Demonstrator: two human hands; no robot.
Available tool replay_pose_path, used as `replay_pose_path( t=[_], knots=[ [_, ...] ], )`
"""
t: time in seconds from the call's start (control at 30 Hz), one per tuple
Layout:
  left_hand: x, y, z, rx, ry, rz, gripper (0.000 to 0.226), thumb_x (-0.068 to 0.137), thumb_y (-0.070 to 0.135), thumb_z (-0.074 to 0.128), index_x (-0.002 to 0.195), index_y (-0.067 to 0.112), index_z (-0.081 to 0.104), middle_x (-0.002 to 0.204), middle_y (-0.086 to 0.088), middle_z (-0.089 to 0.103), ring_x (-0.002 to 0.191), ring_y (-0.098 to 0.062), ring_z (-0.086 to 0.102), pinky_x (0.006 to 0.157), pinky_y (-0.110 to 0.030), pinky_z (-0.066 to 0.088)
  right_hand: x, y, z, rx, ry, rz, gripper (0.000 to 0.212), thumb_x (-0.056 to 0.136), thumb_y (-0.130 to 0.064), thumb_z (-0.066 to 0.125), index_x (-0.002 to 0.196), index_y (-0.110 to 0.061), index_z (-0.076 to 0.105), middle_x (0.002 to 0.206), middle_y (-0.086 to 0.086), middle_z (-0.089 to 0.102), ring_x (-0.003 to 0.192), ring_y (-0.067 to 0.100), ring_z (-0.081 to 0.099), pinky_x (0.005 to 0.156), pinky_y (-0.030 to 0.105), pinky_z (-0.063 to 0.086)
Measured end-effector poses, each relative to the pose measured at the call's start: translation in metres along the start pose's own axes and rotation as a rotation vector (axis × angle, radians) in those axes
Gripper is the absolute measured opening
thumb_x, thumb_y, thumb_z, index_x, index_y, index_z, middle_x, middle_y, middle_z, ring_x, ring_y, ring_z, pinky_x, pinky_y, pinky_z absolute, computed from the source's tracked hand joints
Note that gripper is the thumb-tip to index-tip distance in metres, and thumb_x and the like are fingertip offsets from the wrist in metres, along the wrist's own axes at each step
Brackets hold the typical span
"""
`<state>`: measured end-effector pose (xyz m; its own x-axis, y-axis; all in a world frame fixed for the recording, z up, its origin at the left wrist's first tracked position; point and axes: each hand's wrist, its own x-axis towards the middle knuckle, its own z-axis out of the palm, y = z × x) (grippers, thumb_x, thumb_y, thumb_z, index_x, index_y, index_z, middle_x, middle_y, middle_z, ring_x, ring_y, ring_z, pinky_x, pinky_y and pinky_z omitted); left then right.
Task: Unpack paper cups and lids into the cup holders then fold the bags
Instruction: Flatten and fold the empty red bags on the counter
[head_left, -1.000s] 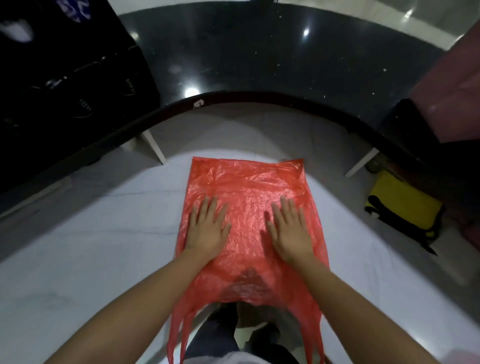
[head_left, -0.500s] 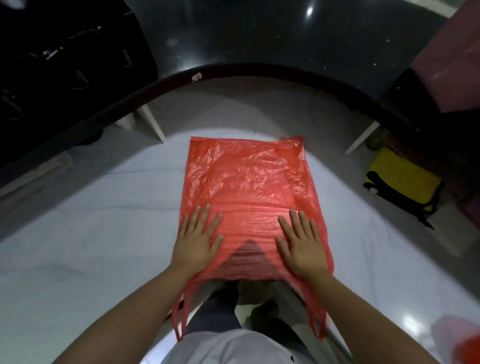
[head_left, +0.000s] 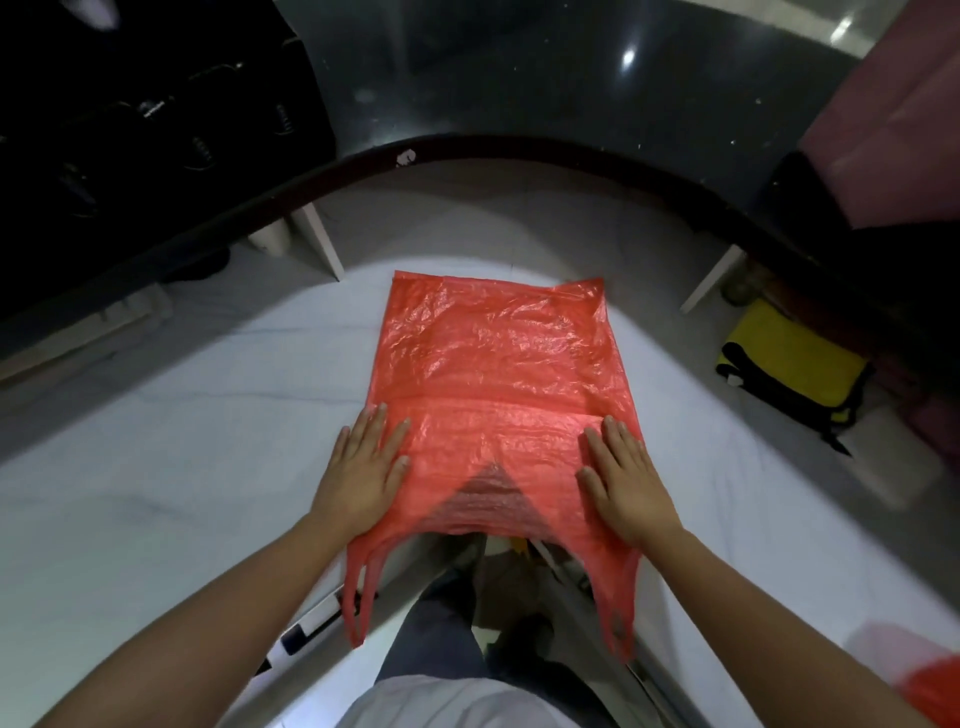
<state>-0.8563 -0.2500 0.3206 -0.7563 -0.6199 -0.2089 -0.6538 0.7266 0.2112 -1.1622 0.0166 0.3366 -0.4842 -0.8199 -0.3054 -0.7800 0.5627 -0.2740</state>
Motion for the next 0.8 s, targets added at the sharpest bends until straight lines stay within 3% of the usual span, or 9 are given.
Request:
replay_pose_path(
  t=[0.17,0.33,0.43,0.5,0.57,0.6,0.67,0.73,0.8],
  knots=[
    [-0.014,0.021,-0.006,0.046,0.017,0.040,0.062,0.102,0.058,0.009,0.160,0.039,0.003,0.168,0.001,-0.012,0.154,-0.020,-0.018,0.125,-0.050,0.002,-0.023,-0.017,-0.002,-0.024,0.092,-0.068,0.059,0.106,-0.055,0.011,0.159,-0.036,-0.006,0.165,-0.009,-0.022,0.151,0.010,-0.025,0.123,0.035,-0.014],
    [-0.028,0.012,-0.002,0.125,-0.099,0.111,0.066,0.095,0.064,-0.007,0.157,0.042,-0.007,0.167,0.000,-0.019,0.154,-0.025,-0.018,0.125,-0.046,-0.004,-0.044,-0.016,0.022,-0.116,-0.036,-0.021,0.061,0.104,-0.059,0.010,0.156,-0.042,-0.017,0.162,-0.007,-0.031,0.150,0.015,-0.029,0.122,0.035,-0.019],
    [-0.014,-0.001,-0.013,0.125,-0.179,0.136,0.073,0.089,0.071,-0.011,0.157,0.044,-0.008,0.165,0.002,-0.024,0.153,-0.024,-0.020,0.125,-0.044,-0.005,-0.043,-0.021,0.022,-0.077,-0.065,0.037,0.063,0.102,-0.064,0.010,0.158,-0.042,-0.011,0.165,-0.007,-0.024,0.151,0.015,-0.027,0.122,0.035,-0.015],
    [0.003,-0.002,-0.028,0.120,-0.190,0.121,0.072,0.094,0.070,0.002,0.160,0.041,0.009,0.168,-0.003,-0.012,0.156,-0.028,-0.010,0.126,-0.047,0.004,-0.038,-0.031,0.019,-0.083,-0.079,0.061,0.064,0.101,-0.066,0.009,0.159,-0.043,-0.004,0.167,-0.007,-0.018,0.153,0.016,-0.021,0.122,0.038,-0.008],
    [0.019,-0.003,-0.045,0.049,-0.092,0.087,0.068,0.098,0.057,0.018,0.156,0.027,0.037,0.167,-0.016,0.014,0.155,-0.036,0.010,0.125,-0.049,0.017,-0.032,-0.045,0.015,-0.085,-0.081,0.093,0.063,0.100,-0.065,0.009,0.159,-0.044,0.002,0.169,-0.006,-0.011,0.155,0.020,-0.013,0.124,0.043,0.000],
    [0.026,-0.005,-0.051,0.014,-0.038,0.036,0.063,0.100,0.051,0.025,0.152,0.021,0.044,0.164,-0.019,0.024,0.152,-0.038,0.018,0.123,-0.050,0.022,-0.029,-0.054,0.014,-0.083,-0.082,0.111,0.062,0.101,-0.065,0.009,0.159,-0.043,0.005,0.169,-0.005,-0.008,0.156,0.023,-0.010,0.124,0.046,0.003],
    [0.040,-0.006,-0.060,-0.061,-0.010,-0.175,0.056,0.103,0.045,0.039,0.154,0.020,0.038,0.160,-0.019,0.030,0.146,-0.042,0.027,0.117,-0.052,0.031,-0.024,-0.075,0.014,-0.073,-0.081,0.146,0.062,0.101,-0.063,0.011,0.159,-0.040,0.008,0.170,-0.002,-0.004,0.156,0.029,-0.006,0.124,0.049,0.004],
    [0.050,-0.003,-0.070,-0.179,-0.043,-0.410,0.062,0.100,0.046,0.048,0.155,0.024,0.030,0.151,-0.019,0.037,0.135,-0.045,0.038,0.108,-0.053,0.039,-0.018,-0.096,0.014,-0.067,-0.078,0.165,0.062,0.102,-0.062,0.013,0.159,-0.037,0.010,0.170,0.000,-0.001,0.155,0.033,-0.002,0.123,0.051,0.006],
    [0.059,0.001,-0.080,-0.319,-0.052,-0.530,0.067,0.094,0.044,0.056,0.152,0.022,0.030,0.138,-0.020,0.047,0.124,-0.046,0.048,0.103,-0.052,0.045,-0.013,-0.112,0.013,-0.061,-0.064,0.168,0.061,0.103,-0.060,0.015,0.158,-0.035,0.014,0.170,0.002,0.003,0.155,0.034,0.003,0.123,0.052,0.010]
  ],
)
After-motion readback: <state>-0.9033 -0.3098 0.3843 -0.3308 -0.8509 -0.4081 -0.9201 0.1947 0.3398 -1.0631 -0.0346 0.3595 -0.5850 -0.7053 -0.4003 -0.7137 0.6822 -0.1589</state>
